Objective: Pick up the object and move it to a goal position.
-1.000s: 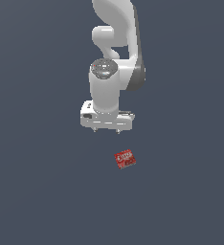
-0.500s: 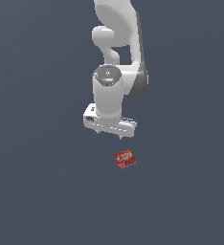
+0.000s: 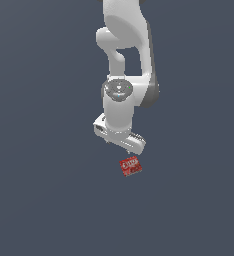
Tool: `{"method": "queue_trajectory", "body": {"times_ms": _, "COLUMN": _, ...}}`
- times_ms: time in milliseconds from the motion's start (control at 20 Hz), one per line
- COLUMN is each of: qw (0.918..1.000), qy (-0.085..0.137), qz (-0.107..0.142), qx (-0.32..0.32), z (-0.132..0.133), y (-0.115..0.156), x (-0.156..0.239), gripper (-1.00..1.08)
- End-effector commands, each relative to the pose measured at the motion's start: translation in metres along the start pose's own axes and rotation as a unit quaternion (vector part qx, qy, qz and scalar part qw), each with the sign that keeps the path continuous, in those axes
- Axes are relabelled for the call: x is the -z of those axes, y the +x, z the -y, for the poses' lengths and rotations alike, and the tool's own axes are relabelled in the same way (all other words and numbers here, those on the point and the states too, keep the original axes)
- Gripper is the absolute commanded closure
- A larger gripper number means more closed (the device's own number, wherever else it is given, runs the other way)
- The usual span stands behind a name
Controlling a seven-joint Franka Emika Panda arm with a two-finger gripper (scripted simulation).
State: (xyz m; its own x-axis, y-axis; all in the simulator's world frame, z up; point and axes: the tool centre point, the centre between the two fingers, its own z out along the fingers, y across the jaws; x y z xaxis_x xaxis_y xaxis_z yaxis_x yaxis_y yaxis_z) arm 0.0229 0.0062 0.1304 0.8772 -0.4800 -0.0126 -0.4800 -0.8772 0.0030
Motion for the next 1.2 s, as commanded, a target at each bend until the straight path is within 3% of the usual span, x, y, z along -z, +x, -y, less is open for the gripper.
{"method": "queue_trajectory", "body": {"times_ms": 0, "qw": 0.9995, "qy": 0.001, "qz": 0.000, "qx": -0.032, "z": 0.006, "y": 0.001, "x": -0.005, "gripper": -0.92}}
{"method": "queue_trajectory", "body": {"times_ms": 500, "qw": 0.9878, "qy": 0.002, "qz": -0.001, "qx": -0.156, "z": 0.030, "y": 0.006, "x": -0.027, "gripper": -0.92}}
{"method": "queue_trajectory", "body": {"times_ms": 1150, "qw": 0.9534, "qy": 0.003, "qz": -0.004, "qx": -0.302, "z": 0.058, "y": 0.008, "x": -0.053, "gripper": -0.92}}
